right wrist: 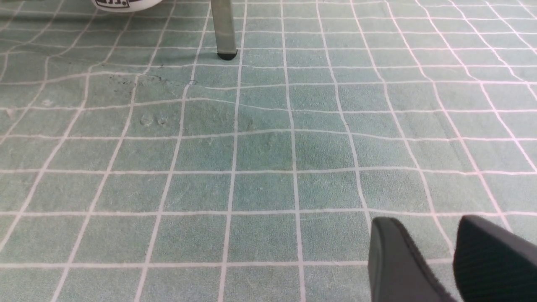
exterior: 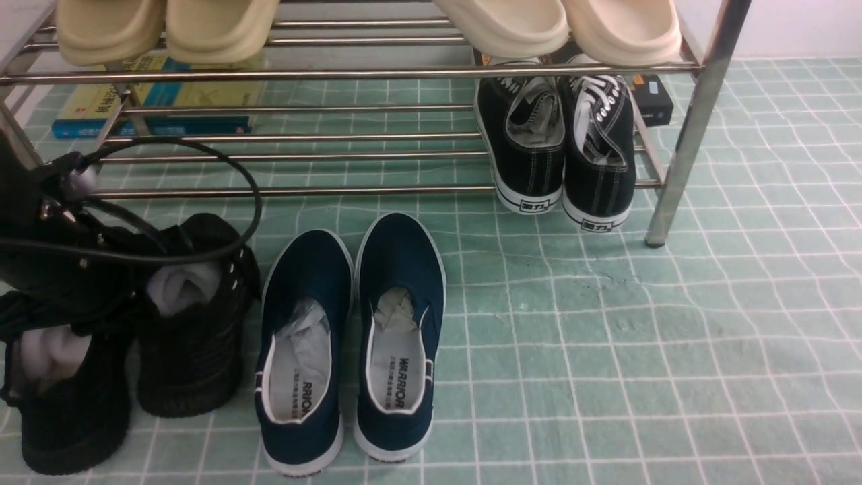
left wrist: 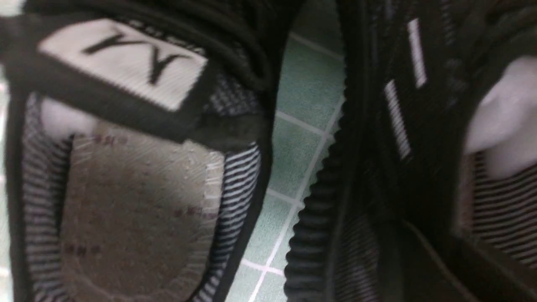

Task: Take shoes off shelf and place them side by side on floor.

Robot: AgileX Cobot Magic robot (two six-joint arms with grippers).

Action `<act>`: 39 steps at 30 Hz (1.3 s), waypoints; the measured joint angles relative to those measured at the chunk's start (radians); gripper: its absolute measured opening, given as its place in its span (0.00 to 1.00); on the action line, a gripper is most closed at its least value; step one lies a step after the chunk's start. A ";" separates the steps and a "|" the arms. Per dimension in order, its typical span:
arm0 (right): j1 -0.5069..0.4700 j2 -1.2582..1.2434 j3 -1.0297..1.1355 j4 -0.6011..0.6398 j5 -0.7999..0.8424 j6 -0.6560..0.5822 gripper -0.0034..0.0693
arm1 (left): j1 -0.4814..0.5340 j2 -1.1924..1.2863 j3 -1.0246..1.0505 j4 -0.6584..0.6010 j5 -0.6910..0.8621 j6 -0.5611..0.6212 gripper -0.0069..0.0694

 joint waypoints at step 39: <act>0.000 0.000 0.000 0.000 0.000 0.000 0.37 | 0.000 -1.371 0.663 -0.194 -0.046 0.610 0.09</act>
